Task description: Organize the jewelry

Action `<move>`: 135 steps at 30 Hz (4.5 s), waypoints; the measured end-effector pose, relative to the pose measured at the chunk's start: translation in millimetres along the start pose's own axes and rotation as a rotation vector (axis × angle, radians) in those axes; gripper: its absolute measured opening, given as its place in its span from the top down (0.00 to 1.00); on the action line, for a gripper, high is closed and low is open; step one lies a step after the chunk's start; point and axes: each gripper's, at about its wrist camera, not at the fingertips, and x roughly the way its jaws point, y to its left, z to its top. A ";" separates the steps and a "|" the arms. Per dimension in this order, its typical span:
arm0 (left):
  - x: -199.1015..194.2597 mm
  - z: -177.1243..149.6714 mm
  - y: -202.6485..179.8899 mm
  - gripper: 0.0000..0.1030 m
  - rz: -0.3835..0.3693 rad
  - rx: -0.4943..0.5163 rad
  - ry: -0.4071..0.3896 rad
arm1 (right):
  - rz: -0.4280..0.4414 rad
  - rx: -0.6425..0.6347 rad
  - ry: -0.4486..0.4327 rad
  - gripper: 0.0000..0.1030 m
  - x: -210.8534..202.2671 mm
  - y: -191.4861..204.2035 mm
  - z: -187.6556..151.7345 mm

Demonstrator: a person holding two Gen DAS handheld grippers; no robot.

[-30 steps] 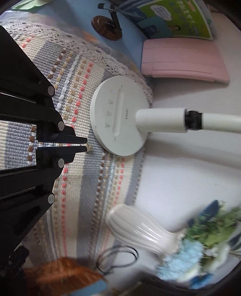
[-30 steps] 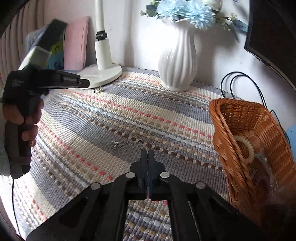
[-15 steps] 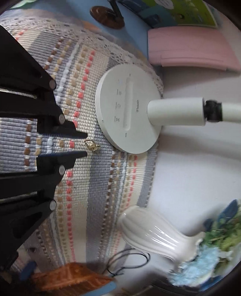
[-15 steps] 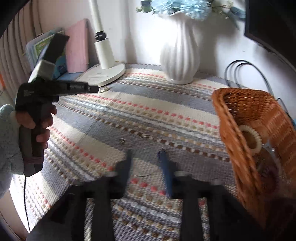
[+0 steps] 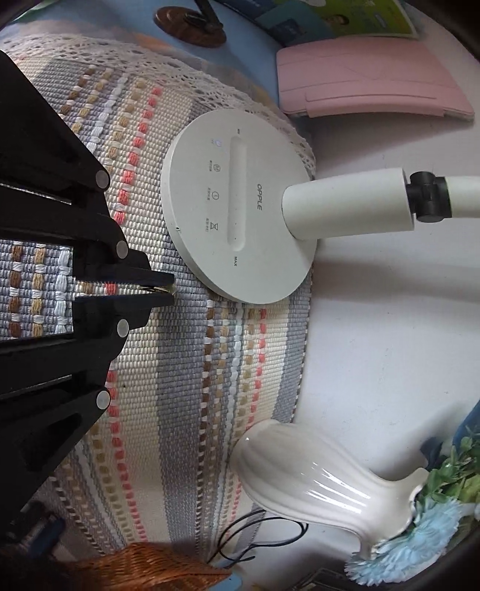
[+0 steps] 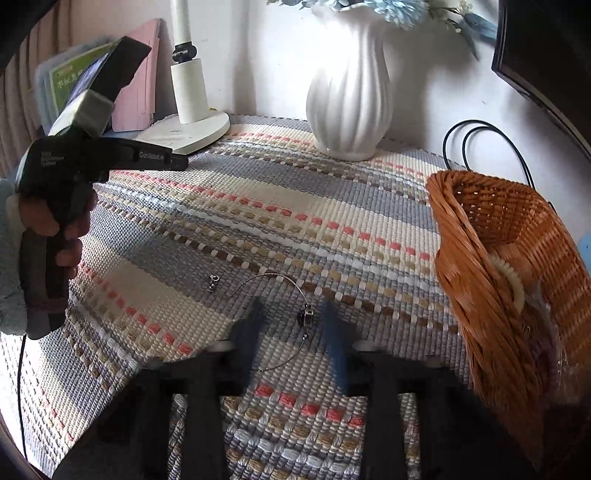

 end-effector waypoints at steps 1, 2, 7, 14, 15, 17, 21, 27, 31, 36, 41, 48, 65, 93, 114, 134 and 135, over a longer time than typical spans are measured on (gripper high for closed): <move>-6.3 -0.5 1.3 0.99 -0.009 -0.006 -0.008 | 0.003 -0.001 0.000 0.91 -0.4 -0.6 0.2; -10.9 -0.9 1.7 0.99 -0.015 -0.007 -0.013 | 0.008 0.001 -0.001 0.91 -0.2 -1.7 1.0; -39.2 3.3 -2.5 0.99 -0.059 -0.006 -0.064 | 0.037 0.047 -0.023 0.91 -13.8 -13.5 1.4; -77.8 8.3 -18.4 0.99 -0.129 0.005 -0.132 | 0.048 0.040 -0.131 0.91 -55.1 -21.7 13.4; -84.0 9.3 -20.6 0.99 -0.147 0.001 -0.139 | 0.050 0.044 -0.142 0.91 -58.6 -23.2 15.0; -91.6 11.9 -24.7 0.99 -0.173 -0.005 -0.146 | 0.053 0.061 -0.167 0.91 -69.2 -27.8 18.9; -110.5 15.5 -36.8 0.99 -0.214 0.020 -0.166 | 0.038 0.116 -0.228 0.91 -93.3 -40.2 27.0; -132.6 25.8 -64.7 0.99 -0.306 0.047 -0.198 | -0.006 0.186 -0.316 0.91 -127.3 -68.9 34.6; -152.2 39.0 -84.4 0.99 -0.354 0.089 -0.230 | -0.055 0.220 -0.361 0.91 -147.7 -92.1 35.1; -172.9 58.4 -82.2 0.98 -0.319 0.126 -0.267 | -0.090 0.297 -0.383 0.91 -160.3 -120.4 28.4; -160.0 58.0 -48.0 0.98 -0.228 0.050 -0.233 | -0.086 0.325 -0.380 0.91 -161.5 -127.8 19.9; -153.2 41.2 -14.6 0.98 -0.438 -0.161 -0.176 | -0.103 0.349 -0.360 0.91 -157.7 -139.2 14.6; -127.0 41.2 -137.8 0.98 -0.654 -0.076 -0.035 | -0.169 0.478 -0.303 0.91 -155.4 -183.3 -17.8; -96.1 -16.6 -309.6 0.99 -0.434 0.380 0.138 | -0.208 0.548 -0.170 0.90 -137.5 -200.8 -57.7; -139.5 -15.3 -303.9 0.43 -0.462 0.407 0.091 | -0.208 0.562 -0.154 0.34 -168.9 -198.4 -50.6; -192.5 -23.5 -288.4 0.41 -0.220 0.420 0.295 | -0.380 0.683 0.170 0.27 -223.3 -201.1 -46.4; -193.3 -25.0 -287.8 0.41 -0.223 0.417 0.302 | -0.381 0.678 0.171 0.27 -224.4 -199.9 -45.5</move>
